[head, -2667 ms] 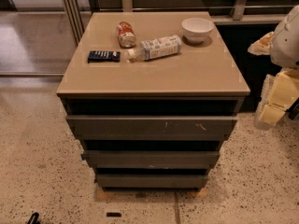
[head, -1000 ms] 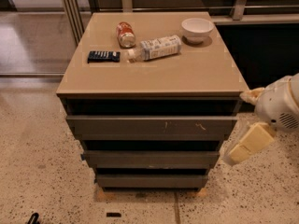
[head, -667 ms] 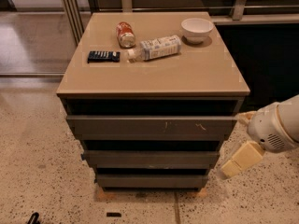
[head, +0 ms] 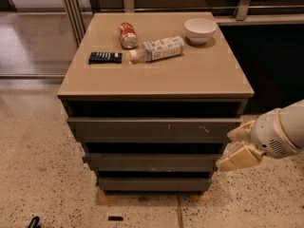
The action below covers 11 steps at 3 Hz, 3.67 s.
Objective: Open bottom drawer
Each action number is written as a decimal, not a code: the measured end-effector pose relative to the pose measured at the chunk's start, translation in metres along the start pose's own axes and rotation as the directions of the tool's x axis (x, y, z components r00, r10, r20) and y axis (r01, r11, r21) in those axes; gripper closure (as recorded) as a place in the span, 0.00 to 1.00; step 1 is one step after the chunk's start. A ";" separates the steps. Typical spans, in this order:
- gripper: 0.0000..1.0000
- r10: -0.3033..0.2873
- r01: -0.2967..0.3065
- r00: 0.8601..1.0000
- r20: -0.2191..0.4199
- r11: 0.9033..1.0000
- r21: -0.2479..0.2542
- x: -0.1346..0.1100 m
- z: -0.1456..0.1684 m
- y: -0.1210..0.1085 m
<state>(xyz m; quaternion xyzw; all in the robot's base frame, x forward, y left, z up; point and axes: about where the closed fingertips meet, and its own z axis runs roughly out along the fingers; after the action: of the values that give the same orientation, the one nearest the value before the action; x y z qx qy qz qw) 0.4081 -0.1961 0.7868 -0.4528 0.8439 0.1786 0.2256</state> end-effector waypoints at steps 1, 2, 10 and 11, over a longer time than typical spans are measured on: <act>0.60 0.000 0.000 1.000 0.000 1.000 0.000 0.000 0.000 0.000; 0.92 0.003 -0.003 1.000 0.002 1.000 0.004 0.001 0.001 0.000; 1.00 0.535 -0.564 0.811 0.235 0.823 0.074 0.169 0.253 0.009; 1.00 0.573 -0.618 0.761 0.303 0.783 0.072 0.174 0.290 -0.008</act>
Offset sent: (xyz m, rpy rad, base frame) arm 0.0000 0.0000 0.0000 0.0000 0.0000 0.0000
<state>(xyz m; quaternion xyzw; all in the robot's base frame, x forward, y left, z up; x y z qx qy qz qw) 0.3935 -0.1725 0.4497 -0.1116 0.9180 0.2281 0.3047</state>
